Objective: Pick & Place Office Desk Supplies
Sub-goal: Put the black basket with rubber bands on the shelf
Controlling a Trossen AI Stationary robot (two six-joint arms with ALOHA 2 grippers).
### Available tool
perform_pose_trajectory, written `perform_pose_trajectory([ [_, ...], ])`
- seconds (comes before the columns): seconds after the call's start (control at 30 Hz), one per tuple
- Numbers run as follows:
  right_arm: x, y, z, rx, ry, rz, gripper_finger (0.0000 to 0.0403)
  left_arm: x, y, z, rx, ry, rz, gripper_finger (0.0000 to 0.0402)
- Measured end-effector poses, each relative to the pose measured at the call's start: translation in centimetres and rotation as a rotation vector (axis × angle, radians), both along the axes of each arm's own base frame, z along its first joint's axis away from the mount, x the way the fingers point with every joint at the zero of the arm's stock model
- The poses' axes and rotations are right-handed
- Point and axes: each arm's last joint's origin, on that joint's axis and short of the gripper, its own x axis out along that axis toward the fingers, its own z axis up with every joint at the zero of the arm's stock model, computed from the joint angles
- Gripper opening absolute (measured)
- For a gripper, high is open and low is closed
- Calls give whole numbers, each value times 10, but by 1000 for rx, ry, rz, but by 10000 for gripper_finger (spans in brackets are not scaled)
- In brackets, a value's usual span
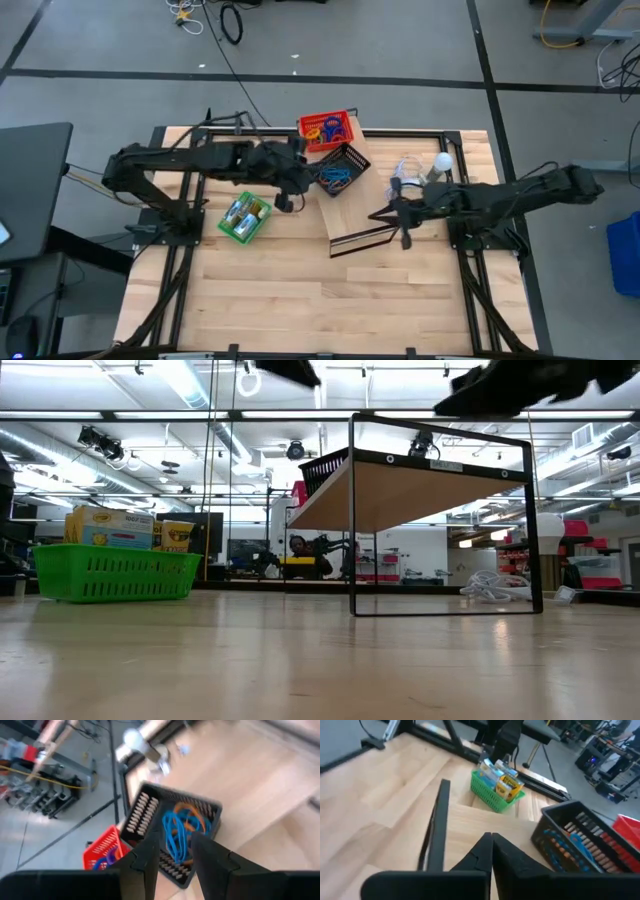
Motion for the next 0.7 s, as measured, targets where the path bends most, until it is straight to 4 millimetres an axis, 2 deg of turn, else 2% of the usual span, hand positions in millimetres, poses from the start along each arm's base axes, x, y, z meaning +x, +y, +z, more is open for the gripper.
perform_pose_trajectory([
  [0.2, 35, -7, -10, -49, 58, 25, 4, -25, -30, 24, -93, -136, 18, 119],
  [0.33, 59, -12, -4, -88, 93, 20, 3, -41, -43, 36, -128, -217, 99, 119],
  [0.47, 78, -20, -1, -114, 157, -4, 2, -56, -51, 41, -140, -249, 196, 119],
  [0.7, 102, -35, 1, -147, 234, -71, 1, -73, -68, 40, -181, -260, 248, 119],
])
